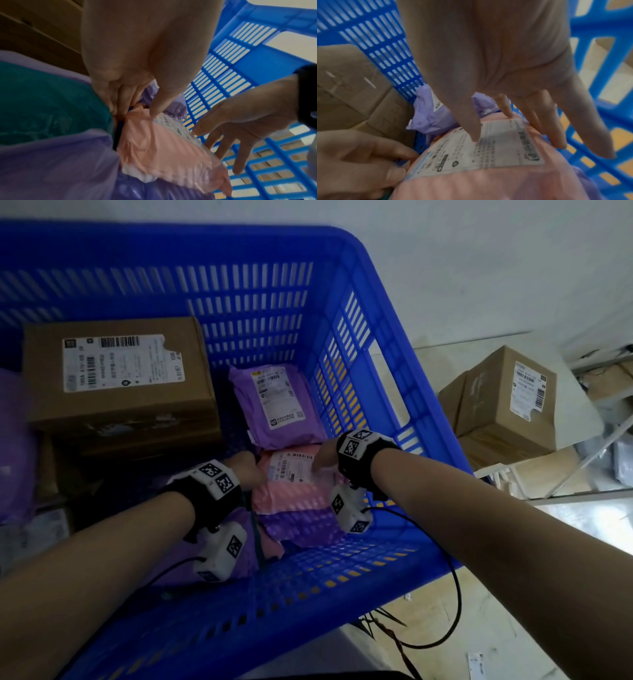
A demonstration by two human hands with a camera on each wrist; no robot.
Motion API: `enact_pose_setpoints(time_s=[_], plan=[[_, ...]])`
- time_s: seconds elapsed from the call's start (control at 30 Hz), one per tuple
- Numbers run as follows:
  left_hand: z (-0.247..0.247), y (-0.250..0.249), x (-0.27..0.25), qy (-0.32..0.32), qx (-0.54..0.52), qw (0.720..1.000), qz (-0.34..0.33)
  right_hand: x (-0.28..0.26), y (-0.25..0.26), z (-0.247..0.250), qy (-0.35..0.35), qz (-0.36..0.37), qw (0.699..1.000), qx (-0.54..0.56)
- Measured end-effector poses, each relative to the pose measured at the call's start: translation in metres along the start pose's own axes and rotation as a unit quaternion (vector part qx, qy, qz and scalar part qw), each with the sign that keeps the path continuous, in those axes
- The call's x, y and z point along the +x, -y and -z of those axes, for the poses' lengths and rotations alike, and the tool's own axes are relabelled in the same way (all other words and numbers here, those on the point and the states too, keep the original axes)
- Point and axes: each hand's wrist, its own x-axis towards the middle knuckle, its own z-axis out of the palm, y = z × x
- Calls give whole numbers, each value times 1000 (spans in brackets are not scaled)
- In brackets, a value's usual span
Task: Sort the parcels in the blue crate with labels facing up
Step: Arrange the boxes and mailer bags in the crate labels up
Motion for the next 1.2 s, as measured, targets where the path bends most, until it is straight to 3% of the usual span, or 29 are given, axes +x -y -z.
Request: enact_pose_setpoints(time_s=[0.1, 0.23, 0.33, 0.43, 0.53, 0.7, 0.9, 1.0, 1.2], plan=[[0, 1, 2, 6, -31, 999, 10, 2, 2, 0, 27, -17, 997, 73], [1, 1, 1, 0, -68, 997, 22, 9, 7, 2, 56, -26, 996, 67], [7, -2, -6, 7, -90, 996, 16, 0, 11, 10, 2, -11, 1000, -14], [13, -6, -16, 30, -131, 991, 12, -15, 16, 23, 9, -16, 998, -64], [24, -9, -33, 40, -163, 986, 16, -43, 22, 36, 11, -15, 997, -73], [52, -12, -64, 40, -223, 974, -5, -61, 20, 51, -67, -5, 997, -43], [84, -13, -89, -14, -304, 949, -81, -96, 24, 64, -154, 14, 987, 44], [96, -16, -98, -49, -327, 933, -142, -105, 23, 65, -166, 20, 978, 128], [122, -24, -118, -182, -287, 905, -254, -112, 22, 66, -219, 81, 936, 263]])
